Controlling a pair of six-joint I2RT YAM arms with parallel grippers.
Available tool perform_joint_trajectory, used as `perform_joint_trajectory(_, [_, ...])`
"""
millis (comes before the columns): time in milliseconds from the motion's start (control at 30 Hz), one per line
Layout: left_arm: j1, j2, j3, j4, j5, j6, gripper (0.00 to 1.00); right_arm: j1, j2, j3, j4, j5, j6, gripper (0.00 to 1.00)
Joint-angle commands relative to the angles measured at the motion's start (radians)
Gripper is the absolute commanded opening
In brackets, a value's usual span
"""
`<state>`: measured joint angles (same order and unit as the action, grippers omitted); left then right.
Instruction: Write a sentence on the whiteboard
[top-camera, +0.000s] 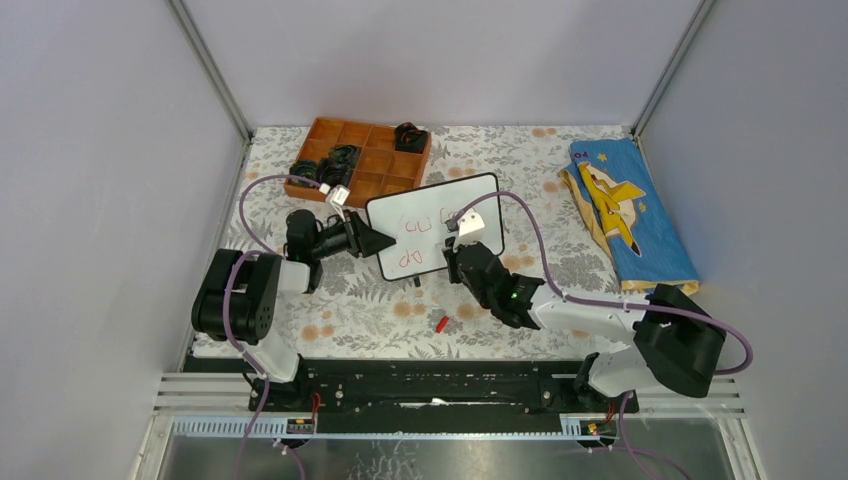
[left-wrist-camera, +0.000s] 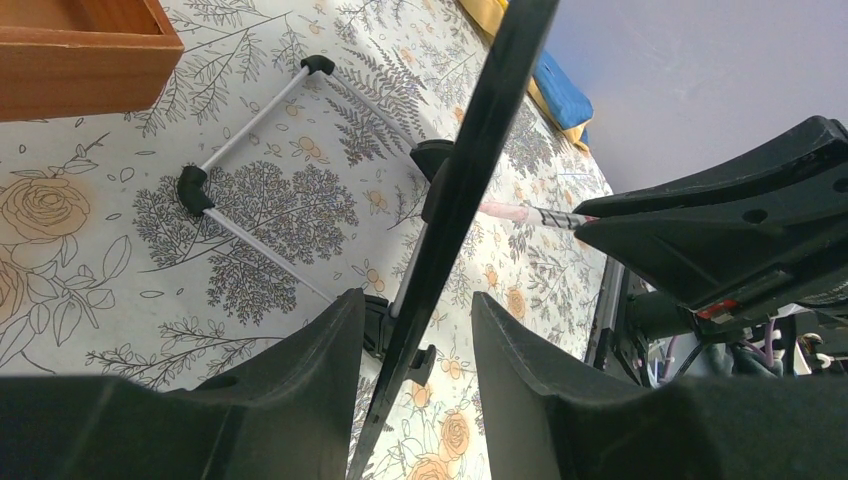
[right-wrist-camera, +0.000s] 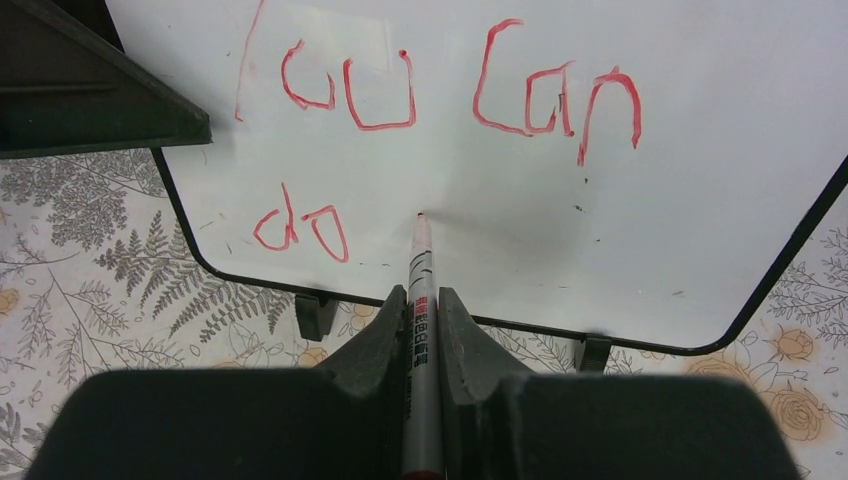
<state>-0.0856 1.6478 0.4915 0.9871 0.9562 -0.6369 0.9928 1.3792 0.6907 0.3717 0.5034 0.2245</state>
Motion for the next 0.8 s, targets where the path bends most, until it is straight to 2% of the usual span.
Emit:
perform_joint_trajectory(0, [-0.009,-0.024,0.019,0.000,-0.011,0.027,0.51,0.001,0.020,0.041,0.030,0.004,0.002,0.00])
perform_joint_trajectory(767, [-0.017,-0.032,0.022,-0.031,-0.017,0.046,0.51,0.001,0.004,-0.057,-0.002,0.001,0.067,0.00])
